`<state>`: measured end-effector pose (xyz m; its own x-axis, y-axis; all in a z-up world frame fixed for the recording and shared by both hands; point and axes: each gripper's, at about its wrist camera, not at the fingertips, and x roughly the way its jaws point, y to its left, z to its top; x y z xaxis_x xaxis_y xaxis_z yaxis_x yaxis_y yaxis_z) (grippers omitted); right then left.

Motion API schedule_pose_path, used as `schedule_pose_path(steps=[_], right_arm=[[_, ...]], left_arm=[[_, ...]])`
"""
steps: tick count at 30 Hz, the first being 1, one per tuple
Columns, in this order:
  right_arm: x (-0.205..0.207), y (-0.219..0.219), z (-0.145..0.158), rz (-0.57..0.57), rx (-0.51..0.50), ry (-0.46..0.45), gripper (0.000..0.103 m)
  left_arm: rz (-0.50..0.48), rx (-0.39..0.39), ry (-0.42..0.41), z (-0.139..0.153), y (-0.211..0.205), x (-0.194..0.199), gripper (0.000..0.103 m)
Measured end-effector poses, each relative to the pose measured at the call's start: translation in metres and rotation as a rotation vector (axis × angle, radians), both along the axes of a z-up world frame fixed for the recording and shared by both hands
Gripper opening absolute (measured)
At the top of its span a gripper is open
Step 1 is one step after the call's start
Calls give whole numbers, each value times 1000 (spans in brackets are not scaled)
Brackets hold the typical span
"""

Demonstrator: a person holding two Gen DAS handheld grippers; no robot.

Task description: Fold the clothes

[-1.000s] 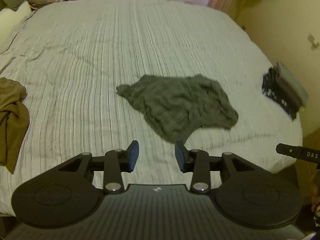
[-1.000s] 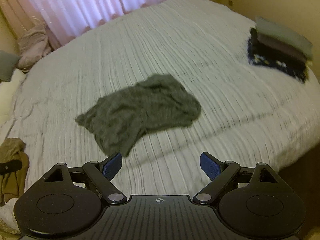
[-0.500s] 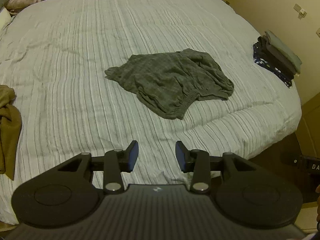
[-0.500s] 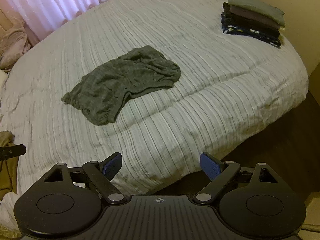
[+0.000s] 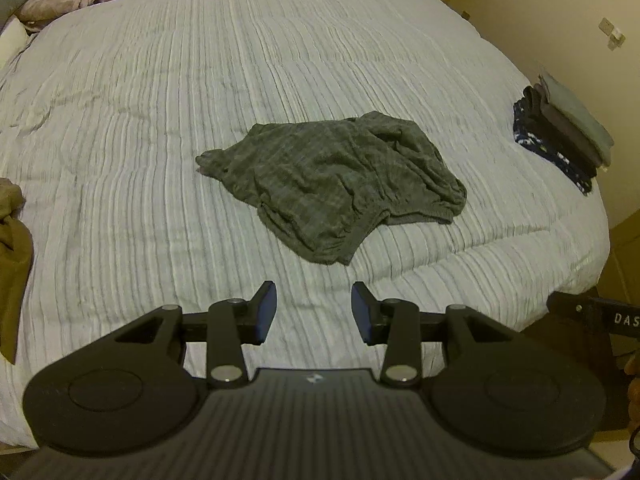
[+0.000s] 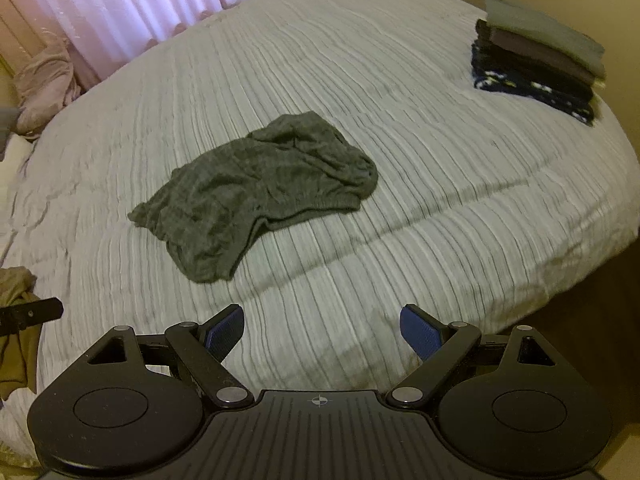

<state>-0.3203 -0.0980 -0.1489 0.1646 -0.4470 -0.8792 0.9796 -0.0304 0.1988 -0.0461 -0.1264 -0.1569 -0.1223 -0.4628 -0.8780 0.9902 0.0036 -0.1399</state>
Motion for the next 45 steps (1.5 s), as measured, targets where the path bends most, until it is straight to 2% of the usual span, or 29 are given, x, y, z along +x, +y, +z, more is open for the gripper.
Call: schedule_pose_path(steps=[10, 15, 19, 21, 23, 27, 28, 29, 31, 35, 38, 44, 45], right_arm=[[-6, -36, -19, -8, 22, 1, 88], [7, -45, -29, -54, 48, -2, 88], [20, -47, -37, -141, 56, -26, 88], [25, -46, -46, -219, 51, -90, 88], [25, -45, -62, -317, 64, -192, 88], [23, -36, -109, -581, 124, -516, 87], [25, -33, -122, -638, 137, -597, 83], [29, -32, -133, -680, 151, -647, 77], [40, -34, -154, -746, 167, -731, 77], [66, -49, -186, -818, 158, -825, 77], [85, -61, -211, -896, 152, -873, 51], [106, -76, -259, -1035, 172, -870, 50], [106, -78, -262, -1022, 169, -864, 19]], left_arm=[[-33, 20, 19, -10, -22, -5, 37], [-85, 19, 30, -10, -41, 10, 37], [-152, 20, 30, -12, -63, 28, 37], [-179, 16, 29, -13, -76, 39, 37], [-204, 16, 28, -17, -89, 51, 37], [-245, 30, 18, -28, -111, 73, 37], [-250, 37, 17, -31, -116, 77, 37], [-252, 45, 17, -35, -121, 81, 37], [-259, 62, 18, -42, -128, 90, 37], [-276, 87, 11, -53, -137, 105, 37], [-280, 98, -1, -59, -143, 116, 37], [-256, 93, -25, -59, -154, 132, 37], [-254, 91, -29, -59, -155, 134, 37]])
